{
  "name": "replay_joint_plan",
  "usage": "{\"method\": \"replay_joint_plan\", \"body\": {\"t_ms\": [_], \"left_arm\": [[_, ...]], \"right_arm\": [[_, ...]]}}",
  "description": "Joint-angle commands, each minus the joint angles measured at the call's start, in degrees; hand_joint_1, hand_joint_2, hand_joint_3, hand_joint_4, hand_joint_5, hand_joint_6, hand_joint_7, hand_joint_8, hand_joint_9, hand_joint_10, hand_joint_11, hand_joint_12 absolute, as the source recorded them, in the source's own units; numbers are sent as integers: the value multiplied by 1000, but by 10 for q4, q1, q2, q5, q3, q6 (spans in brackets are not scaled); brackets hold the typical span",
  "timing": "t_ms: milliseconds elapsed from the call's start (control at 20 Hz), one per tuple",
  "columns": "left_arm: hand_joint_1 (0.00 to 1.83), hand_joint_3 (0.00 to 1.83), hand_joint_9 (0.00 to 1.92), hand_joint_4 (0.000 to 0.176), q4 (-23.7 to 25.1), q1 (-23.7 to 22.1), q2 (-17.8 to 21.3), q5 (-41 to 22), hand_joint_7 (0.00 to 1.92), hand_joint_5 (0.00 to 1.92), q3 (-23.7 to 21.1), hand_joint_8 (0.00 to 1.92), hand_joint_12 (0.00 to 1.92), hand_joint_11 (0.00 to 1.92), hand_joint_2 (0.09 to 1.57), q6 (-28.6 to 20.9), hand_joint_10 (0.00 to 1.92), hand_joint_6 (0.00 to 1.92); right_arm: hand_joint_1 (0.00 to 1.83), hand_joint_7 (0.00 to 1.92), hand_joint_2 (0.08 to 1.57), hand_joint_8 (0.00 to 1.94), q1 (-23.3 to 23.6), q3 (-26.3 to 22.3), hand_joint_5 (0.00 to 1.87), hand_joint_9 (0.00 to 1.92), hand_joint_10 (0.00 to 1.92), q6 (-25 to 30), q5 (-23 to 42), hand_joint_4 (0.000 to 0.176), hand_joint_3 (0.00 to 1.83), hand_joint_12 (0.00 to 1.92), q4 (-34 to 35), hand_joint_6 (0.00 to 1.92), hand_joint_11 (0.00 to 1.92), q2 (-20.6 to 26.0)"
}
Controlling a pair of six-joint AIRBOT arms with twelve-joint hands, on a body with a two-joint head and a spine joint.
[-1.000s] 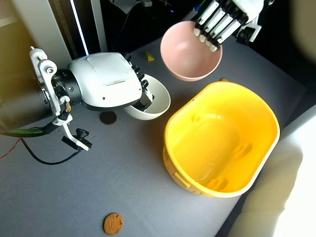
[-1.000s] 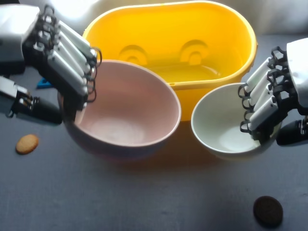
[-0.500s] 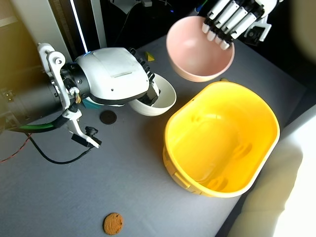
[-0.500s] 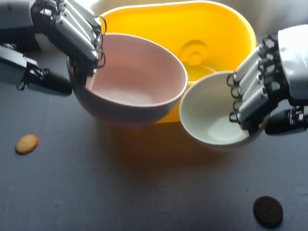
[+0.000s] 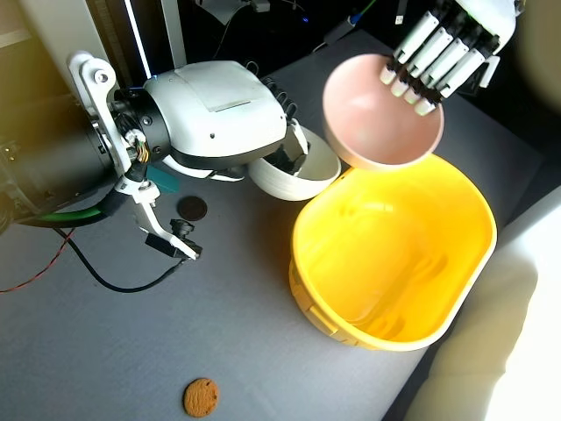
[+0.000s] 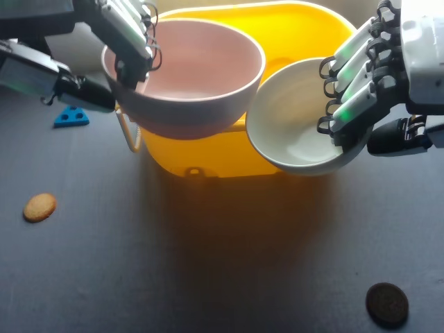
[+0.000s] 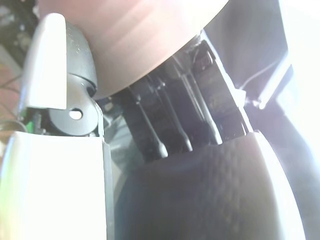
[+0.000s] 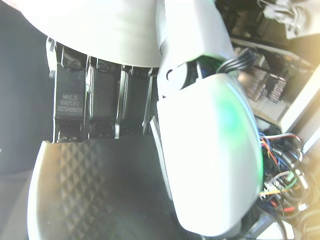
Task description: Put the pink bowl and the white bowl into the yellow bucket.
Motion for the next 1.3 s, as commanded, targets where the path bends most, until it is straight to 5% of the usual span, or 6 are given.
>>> {"method": "replay_joint_plan", "body": {"t_ms": [0,600,1250], "left_arm": [[1376,0,911,0,-62,-10,3,-29,1075,980,7,799,1217,725,1092,-1,1118,1008],[1378,0,950,0,-36,-31,-82,-21,1089,1001,117,708,1116,762,1083,0,1080,1000],[1376,0,937,0,-32,-9,-118,-13,1095,962,184,704,1201,731,1089,4,1105,1050]], "right_arm": [[1399,1303,1019,371,8,1,1098,1102,851,-12,33,0,0,960,55,780,981,7],[1400,1289,1023,408,6,-6,1079,1106,889,-213,-10,0,0,1007,154,756,950,6],[1398,1249,1026,501,-10,55,1079,1092,886,-208,-52,0,2,1029,213,770,923,-37]]}}
